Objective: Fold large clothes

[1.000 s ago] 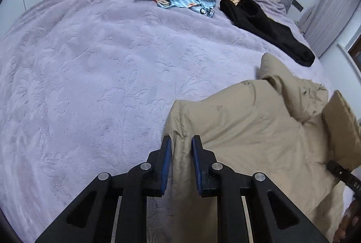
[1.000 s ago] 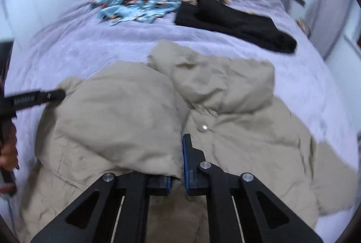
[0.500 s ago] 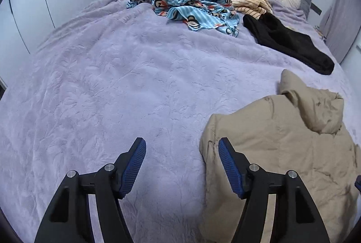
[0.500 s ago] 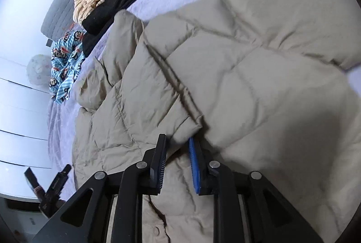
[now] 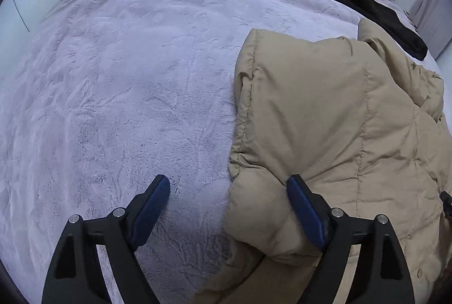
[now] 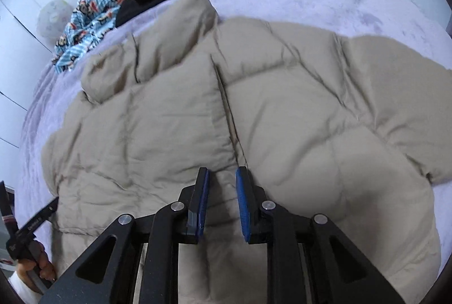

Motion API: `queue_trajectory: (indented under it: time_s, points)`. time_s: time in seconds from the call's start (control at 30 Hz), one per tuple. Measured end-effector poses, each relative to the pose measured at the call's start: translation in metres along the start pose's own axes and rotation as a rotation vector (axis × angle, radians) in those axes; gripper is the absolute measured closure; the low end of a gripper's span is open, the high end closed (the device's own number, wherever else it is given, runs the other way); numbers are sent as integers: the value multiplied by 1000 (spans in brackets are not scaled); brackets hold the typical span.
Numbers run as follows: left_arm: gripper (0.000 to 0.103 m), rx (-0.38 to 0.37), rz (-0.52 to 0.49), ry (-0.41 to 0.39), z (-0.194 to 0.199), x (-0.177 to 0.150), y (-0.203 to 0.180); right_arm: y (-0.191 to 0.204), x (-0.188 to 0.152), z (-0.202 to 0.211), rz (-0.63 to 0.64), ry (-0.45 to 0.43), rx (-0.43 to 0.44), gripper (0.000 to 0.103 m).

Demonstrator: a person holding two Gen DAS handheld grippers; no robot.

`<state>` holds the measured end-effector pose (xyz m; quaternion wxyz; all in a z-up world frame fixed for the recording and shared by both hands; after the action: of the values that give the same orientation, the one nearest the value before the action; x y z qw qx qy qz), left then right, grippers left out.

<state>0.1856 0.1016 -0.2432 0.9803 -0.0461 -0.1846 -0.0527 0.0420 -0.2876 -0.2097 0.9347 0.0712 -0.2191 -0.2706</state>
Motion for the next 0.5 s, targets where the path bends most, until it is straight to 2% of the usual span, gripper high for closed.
queue_trajectory:
  time_s: [0.13, 0.2, 0.33, 0.43, 0.47, 0.5]
  points:
    - [17, 46, -41, -3, 19, 5, -6, -14, 0, 18, -33, 2, 4, 85]
    - [17, 24, -53, -6, 33, 5, -15, -24, -2, 30, -69, 10, 34, 81]
    - [17, -1, -108, -7, 61, -6, -46, -44, -16, 50, -147, 35, 91, 80]
    - [17, -37, -133, 33, 71, -23, -78, -58, -31, 61, -197, 62, 125, 79]
    - [17, -55, -136, 51, 72, -29, -90, -64, -37, 65, -214, 70, 135, 74]
    - [17, -70, -144, 66, 73, -37, -103, -68, -41, 69, -229, 75, 141, 63]
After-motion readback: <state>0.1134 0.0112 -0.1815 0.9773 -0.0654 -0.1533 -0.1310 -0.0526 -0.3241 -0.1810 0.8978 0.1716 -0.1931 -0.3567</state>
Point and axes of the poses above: each gripper's, at about its wrist camera, not at the fingertips, and z roughly against the way its jaws point, y to its left, x to its top, the point moved 6 cm from there along -z, roughly the way its jaws point, and after that the axes turned 1 degree about y, right-handed, at the moved point
